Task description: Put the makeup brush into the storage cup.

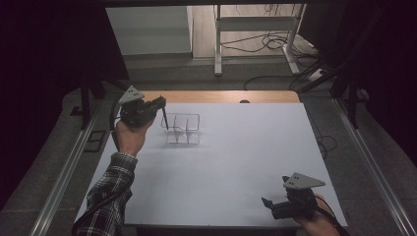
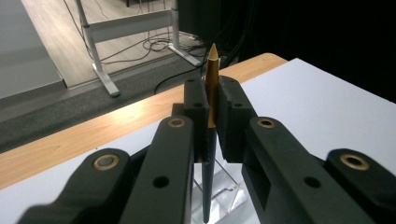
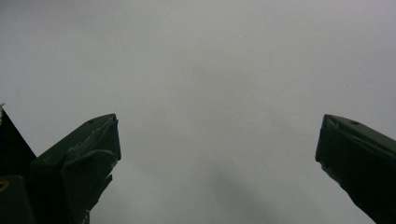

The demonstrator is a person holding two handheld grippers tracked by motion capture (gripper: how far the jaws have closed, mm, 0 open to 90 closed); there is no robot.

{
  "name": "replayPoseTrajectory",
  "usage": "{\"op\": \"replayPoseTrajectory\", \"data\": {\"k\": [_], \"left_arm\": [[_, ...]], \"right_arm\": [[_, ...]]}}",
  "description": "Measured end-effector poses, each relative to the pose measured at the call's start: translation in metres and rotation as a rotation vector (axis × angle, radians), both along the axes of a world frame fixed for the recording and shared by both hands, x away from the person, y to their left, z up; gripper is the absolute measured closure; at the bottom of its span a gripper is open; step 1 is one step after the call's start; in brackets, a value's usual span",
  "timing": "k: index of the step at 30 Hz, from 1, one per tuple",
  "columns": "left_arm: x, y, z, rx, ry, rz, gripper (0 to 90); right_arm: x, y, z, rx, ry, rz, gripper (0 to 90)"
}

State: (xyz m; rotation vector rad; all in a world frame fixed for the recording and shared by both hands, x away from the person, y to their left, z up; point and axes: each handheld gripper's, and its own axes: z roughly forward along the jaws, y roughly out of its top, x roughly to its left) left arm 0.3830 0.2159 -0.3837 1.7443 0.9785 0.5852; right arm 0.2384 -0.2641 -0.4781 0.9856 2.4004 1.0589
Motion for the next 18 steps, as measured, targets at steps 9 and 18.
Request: {"op": "replayPoseTrajectory", "data": {"k": [9,18], "left_arm": [[0.009,0.003,0.000,-0.014,-0.010,0.033,84.3],[0.016,-0.004,-0.007,0.011,-0.019,0.049,84.2]], "right_arm": [[0.000,0.001,-0.001,-0.012,0.003,0.015,0.1],[0.000,0.002,-0.001,-0.018,0.004,0.027,0.2]]}}
